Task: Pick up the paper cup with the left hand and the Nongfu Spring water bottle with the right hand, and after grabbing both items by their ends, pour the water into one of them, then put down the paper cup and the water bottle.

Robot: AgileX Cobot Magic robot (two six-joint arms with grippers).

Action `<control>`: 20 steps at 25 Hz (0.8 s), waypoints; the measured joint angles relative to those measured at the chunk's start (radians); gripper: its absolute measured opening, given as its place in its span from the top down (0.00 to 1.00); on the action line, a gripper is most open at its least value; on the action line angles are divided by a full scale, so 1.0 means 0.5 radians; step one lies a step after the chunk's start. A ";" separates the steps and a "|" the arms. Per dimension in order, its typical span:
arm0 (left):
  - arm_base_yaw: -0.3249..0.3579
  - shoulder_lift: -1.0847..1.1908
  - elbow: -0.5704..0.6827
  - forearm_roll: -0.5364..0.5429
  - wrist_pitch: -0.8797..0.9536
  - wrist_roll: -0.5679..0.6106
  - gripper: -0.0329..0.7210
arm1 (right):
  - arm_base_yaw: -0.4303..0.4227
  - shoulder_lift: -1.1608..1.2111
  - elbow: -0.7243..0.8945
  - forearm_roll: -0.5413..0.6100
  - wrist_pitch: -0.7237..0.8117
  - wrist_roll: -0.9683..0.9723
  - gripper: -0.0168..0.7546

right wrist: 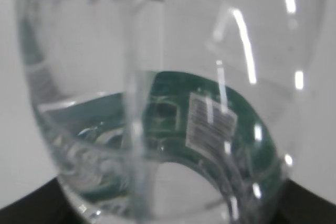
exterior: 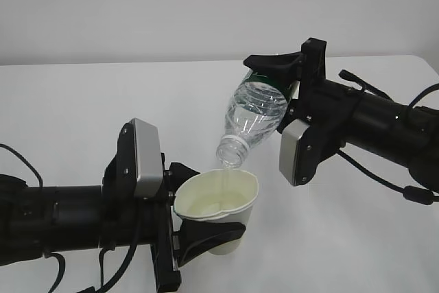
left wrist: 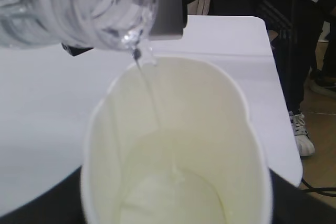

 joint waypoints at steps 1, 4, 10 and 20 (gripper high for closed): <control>0.000 0.000 0.000 0.000 0.000 0.000 0.40 | 0.000 0.000 0.000 0.000 0.000 0.000 0.38; 0.000 0.000 0.000 0.000 0.000 0.000 0.40 | 0.000 0.000 0.000 0.000 0.000 0.000 0.38; 0.000 0.000 0.000 0.000 0.000 0.000 0.40 | 0.000 0.000 0.000 0.000 0.000 0.000 0.38; 0.000 0.000 0.000 0.000 0.000 0.000 0.40 | 0.000 0.000 0.000 0.000 0.000 0.000 0.38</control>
